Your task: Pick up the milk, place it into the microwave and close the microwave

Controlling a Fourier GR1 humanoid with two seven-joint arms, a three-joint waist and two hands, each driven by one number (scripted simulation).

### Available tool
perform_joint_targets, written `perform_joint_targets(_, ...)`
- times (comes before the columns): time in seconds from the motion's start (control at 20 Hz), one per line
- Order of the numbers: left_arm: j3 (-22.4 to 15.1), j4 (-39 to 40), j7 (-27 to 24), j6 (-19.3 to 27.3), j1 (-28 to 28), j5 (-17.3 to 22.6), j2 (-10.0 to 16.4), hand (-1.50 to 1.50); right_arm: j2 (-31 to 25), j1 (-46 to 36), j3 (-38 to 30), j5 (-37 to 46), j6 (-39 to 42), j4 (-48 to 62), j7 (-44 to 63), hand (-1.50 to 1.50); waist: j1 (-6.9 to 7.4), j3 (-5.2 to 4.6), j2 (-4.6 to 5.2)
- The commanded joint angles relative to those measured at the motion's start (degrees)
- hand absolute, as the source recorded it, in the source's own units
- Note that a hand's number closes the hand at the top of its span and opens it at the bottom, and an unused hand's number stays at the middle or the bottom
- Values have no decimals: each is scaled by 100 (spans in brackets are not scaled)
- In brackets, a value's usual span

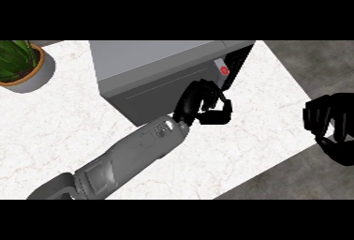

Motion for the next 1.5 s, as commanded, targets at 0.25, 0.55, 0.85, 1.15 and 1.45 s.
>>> perform_joint_targets(0.25,141,90,-208,29,-748,82,-206,150,-81,-110,296,-145,502,-561,-49,150,-228,13,-10)
perform_joint_targets(0.55,134,66,-211,181,-711,236,-204,150,-67,-91,474,-236,493,-911,131,150,-336,10,-2)
perform_joint_targets(0.85,55,83,-315,357,-676,264,-202,150,-52,-22,578,-354,461,-1226,257,150,-426,12,-28)
perform_joint_targets(1.15,632,166,-525,1282,-480,568,-200,150,-57,133,601,-414,349,-1377,382,150,-189,-21,-104)
perform_joint_targets(1.45,1413,-287,-41,498,67,1813,-213,150,-143,515,1305,-503,661,-1650,815,150,45,-104,118)
